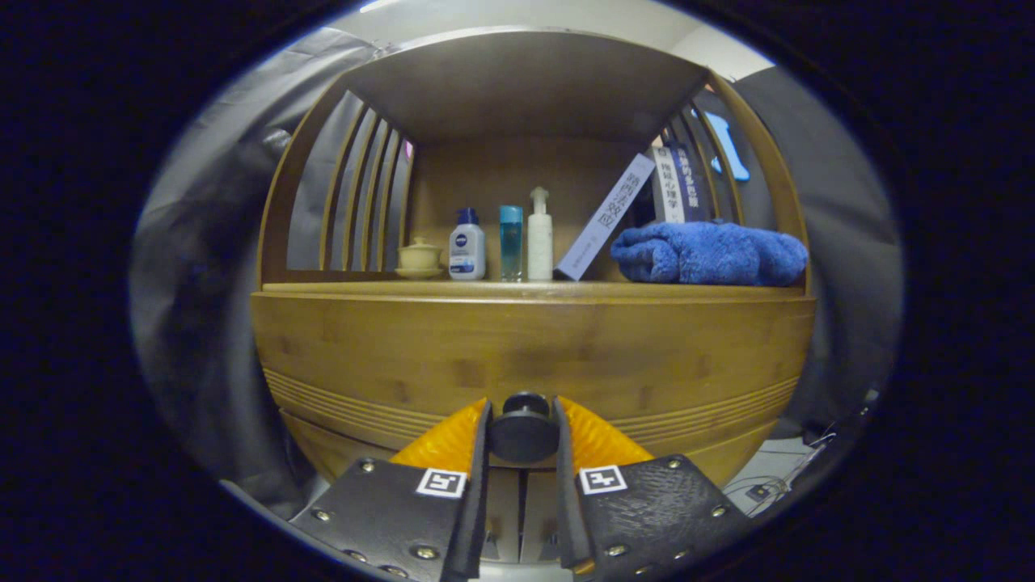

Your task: Pull open the drawer, take out the items inside it, and place them on the countertop above the cabinet.

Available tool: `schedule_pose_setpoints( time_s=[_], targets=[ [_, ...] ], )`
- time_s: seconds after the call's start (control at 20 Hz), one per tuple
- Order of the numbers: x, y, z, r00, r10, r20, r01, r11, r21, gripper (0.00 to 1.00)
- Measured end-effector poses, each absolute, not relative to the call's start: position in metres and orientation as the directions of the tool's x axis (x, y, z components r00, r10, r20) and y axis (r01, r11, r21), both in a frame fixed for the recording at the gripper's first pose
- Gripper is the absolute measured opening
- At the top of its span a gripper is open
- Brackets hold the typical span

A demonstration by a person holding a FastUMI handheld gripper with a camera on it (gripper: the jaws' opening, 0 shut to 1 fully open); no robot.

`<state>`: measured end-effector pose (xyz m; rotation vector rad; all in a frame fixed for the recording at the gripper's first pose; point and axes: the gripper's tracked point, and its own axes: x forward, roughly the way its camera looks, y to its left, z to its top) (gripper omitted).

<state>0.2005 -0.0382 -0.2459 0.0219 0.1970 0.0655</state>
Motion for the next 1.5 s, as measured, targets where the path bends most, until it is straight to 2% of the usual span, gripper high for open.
schedule_pose_setpoints(
  time_s=[0.05,0.2,0.95,1.4,1.45,1.5],
  targets=[
    [0.196,-0.038,-0.246,0.978,0.066,-0.2,-0.059,0.997,0.04,0.31],
    [0.167,-0.043,-0.241,0.982,0.031,-0.188,-0.034,0.999,-0.015,0.31],
    [0.037,-0.047,-0.236,0.975,-0.011,-0.221,0.014,1.0,0.015,0.3],
    [0.025,-0.042,-0.234,0.977,-0.022,-0.212,0.021,1.0,-0.006,0.3],
    [0.027,-0.042,-0.234,0.975,-0.017,-0.221,0.016,1.0,-0.006,0.32],
    [0.029,-0.044,-0.231,0.973,-0.018,-0.23,0.017,1.0,-0.008,0.43]
  ],
)
